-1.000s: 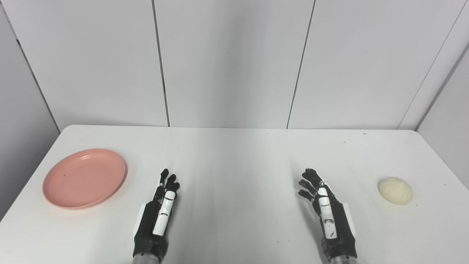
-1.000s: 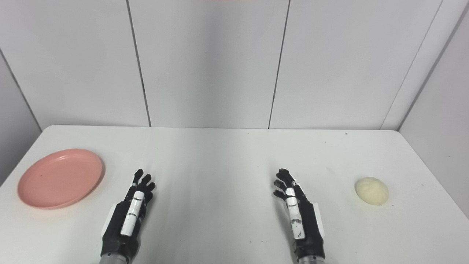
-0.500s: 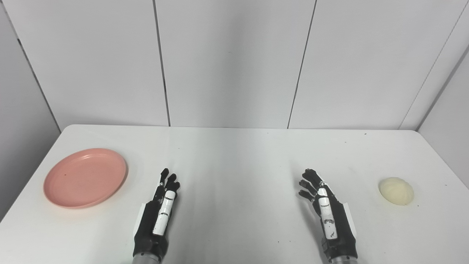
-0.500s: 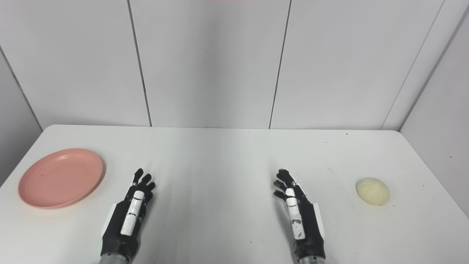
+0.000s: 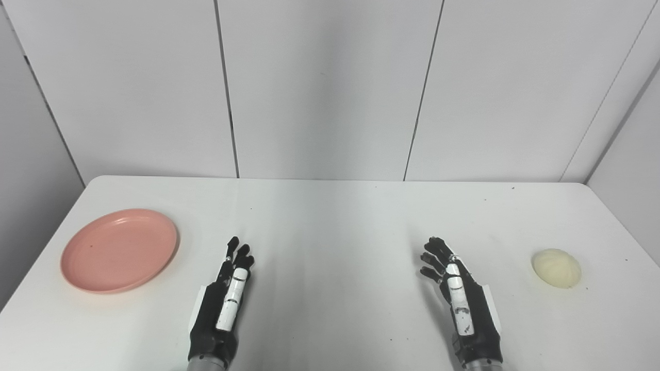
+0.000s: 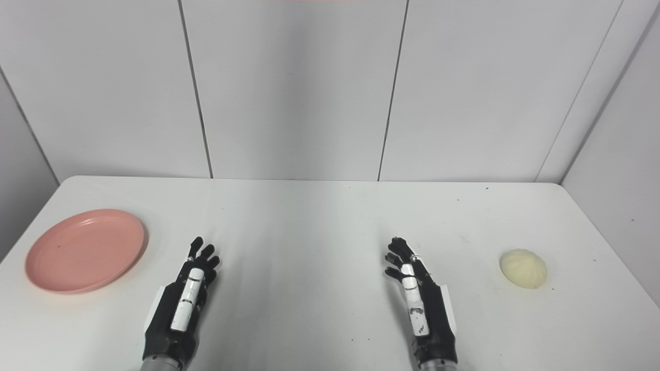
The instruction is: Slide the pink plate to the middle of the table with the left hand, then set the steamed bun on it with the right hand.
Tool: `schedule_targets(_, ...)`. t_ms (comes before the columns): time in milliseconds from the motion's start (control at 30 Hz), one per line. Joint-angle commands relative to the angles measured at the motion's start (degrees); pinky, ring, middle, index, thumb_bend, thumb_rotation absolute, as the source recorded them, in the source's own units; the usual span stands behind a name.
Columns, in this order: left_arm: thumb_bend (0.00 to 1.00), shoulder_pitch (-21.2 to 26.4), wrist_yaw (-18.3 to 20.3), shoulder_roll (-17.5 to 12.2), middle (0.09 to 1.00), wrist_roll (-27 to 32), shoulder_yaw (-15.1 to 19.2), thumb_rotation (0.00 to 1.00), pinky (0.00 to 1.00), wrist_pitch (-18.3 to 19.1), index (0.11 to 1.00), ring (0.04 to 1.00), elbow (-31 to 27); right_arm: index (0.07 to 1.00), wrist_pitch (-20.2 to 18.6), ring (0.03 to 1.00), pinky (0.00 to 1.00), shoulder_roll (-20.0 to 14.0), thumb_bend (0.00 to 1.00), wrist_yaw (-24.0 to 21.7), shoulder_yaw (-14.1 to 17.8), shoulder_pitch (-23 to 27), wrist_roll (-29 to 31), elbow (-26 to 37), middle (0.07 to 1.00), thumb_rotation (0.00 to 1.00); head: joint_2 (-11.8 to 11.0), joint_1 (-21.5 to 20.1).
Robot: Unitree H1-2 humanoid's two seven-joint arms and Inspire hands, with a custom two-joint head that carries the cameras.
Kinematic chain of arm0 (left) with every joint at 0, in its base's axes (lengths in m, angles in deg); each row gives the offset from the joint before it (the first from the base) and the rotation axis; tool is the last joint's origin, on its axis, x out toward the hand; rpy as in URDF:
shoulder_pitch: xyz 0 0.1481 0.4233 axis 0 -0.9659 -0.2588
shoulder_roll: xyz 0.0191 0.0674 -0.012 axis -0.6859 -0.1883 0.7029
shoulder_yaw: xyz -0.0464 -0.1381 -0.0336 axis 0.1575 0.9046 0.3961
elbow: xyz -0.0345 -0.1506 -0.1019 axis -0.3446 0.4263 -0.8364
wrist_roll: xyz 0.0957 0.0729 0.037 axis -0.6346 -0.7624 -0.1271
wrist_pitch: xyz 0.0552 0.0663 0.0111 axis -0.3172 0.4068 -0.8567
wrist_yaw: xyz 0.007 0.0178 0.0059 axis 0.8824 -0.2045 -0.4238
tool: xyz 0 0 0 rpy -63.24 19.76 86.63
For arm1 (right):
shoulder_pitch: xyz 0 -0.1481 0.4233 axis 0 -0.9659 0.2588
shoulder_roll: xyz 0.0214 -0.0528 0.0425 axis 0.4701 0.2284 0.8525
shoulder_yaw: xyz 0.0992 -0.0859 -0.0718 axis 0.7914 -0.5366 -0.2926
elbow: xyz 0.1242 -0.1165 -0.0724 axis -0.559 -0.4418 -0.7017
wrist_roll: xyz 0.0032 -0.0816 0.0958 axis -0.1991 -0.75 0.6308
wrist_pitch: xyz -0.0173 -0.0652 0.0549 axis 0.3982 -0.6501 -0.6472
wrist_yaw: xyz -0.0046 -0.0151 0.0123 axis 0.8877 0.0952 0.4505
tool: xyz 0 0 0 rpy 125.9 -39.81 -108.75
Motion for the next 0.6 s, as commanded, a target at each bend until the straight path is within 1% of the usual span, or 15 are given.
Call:
schedule_targets(0, 0.55, 1.19, -0.2, 0.57, 0.985, -1.01, -0.84, 0.84, 1.0, -2.53, 1.0, 0.97, -0.02, 0.84, 2.56, 0.839, 0.81, -0.67, 0.62, -1.0, 0.65, -1.46, 1.24, -3.04, 0.857, 0.96, -0.49, 1.36)
schedule_targets(33, 0.55, 1.3, -0.5, 0.86, 0.986, -1.36, -1.07, 0.84, 1.0, -3.01, 1.0, 0.971, 0.62, 0.846, 2.98, 0.843, 0.82, -1.06, 0.62, -1.25, 0.84, -1.34, 1.72, -3.66, 0.86, 0.96, -0.98, 2.61)
schedule_targets(200, 0.57, 1.73, -1.54, 1.73, 0.996, -2.43, -1.75, 0.84, 1.0, -5.6, 1.0, 0.976, 3.37, 0.853, 4.17, 0.855, 0.84, -2.37, 0.62, -2.2, 1.45, -0.94, 3.7, -5.73, 0.869, 0.97, -1.84, 4.62)
schedule_targets(233, 0.58, 1.82, -1.9, 2.02, 0.996, -2.95, -1.89, 0.84, 1.0, -6.16, 1.0, 0.976, 4.03, 0.852, 4.31, 0.854, 0.84, -2.64, 0.62, -2.56, 1.71, -0.83, 4.44, -6.23, 0.869, 0.96, -2.35, 5.79)
schedule_targets(333, 0.57, 1.92, -2.61, 2.53, 0.994, -3.82, -2.29, 0.85, 1.0, -7.04, 1.0, 0.965, 5.08, 0.858, 4.79, 0.857, 0.85, -3.15, 0.64, -3.15, 2.16, -0.65, 5.7, -7.24, 0.869, 0.95, -2.85, 6.5)
schedule_targets(367, 0.56, 1.96, -2.81, 2.69, 0.996, -4.03, -2.42, 0.86, 1.0, -7.29, 1.0, 0.965, 5.5, 0.857, 5.14, 0.856, 0.85, -3.39, 0.64, -3.43, 2.22, -0.55, 5.93, -7.73, 0.866, 0.95, -3.57, 7.11)
schedule_targets(467, 0.56, 2.14, -3.18, 2.96, 1.0, -4.64, -2.6, 0.87, 1.0, -8.21, 1.0, 0.967, 6.74, 0.865, 5.81, 0.873, 0.87, -3.88, 0.64, -3.9, 2.31, -0.32, 6.39, -8.9, 0.883, 0.96, -4.55, 7.56)
schedule_targets(567, 0.57, 2.27, -3.27, 3.07, 1.0, -5.2, -2.54, 0.87, 0.99, -8.89, 1.0, 0.965, 7.58, 0.852, 6.65, 0.868, 0.87, -4.01, 0.64, -4.03, 2.34, -0.11, 6.64, -9.86, 0.873, 0.95, -5.04, 7.7)
